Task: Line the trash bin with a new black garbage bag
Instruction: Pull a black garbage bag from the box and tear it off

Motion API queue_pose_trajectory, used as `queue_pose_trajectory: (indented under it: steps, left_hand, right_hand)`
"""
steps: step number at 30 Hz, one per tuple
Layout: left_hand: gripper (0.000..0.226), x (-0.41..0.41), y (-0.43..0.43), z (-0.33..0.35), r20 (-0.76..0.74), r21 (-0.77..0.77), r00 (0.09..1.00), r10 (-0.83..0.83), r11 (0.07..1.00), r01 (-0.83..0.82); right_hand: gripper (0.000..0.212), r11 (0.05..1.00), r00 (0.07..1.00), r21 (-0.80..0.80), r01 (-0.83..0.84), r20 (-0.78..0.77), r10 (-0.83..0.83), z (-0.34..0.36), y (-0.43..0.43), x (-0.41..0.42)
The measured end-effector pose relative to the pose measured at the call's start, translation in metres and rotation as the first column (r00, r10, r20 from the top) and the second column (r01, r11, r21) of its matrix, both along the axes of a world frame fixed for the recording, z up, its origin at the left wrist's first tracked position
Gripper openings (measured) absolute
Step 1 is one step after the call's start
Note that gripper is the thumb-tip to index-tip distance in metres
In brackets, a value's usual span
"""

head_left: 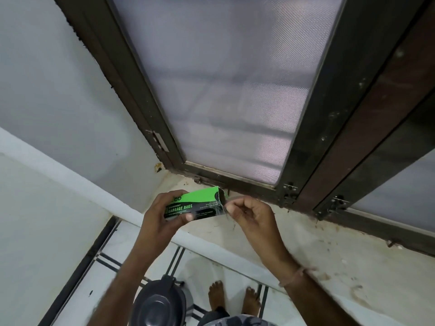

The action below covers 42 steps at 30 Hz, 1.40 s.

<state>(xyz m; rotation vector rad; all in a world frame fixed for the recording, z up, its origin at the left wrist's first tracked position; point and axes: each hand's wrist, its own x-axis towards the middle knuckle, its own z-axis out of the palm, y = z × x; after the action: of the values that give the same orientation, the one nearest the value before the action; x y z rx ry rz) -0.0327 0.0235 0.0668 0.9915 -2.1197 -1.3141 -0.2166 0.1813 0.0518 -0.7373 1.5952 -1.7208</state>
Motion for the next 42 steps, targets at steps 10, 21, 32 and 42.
queue_pose_trajectory:
  steps: [10,21,32,42]
  left_hand:
    - [0.054,-0.013,-0.003,0.03,0.142,-0.246,0.983,-0.115,0.958,0.148]
    - [0.055,-0.023,-0.024,0.069,0.407,-0.484,0.903,-0.139,0.806,0.342]
    - [0.059,0.003,-0.061,-0.037,0.404,-0.188,0.902,-0.151,0.951,0.244]
    - [0.071,0.0,-0.103,-0.082,0.495,-0.288,0.863,-0.105,0.917,0.277]
  right_hand:
    - [0.059,0.995,0.985,0.006,-0.097,0.142,0.095,-0.007,0.0,-0.001]
    - [0.051,0.989,0.821,-0.07,-0.129,0.552,0.146,-0.019,-0.011,-0.002]
    - [0.031,0.985,0.871,0.087,0.147,0.46,-0.171,-0.04,0.031,-0.004]
    - [0.029,0.969,0.853,0.126,0.212,0.461,-0.247,-0.02,0.03,0.015]
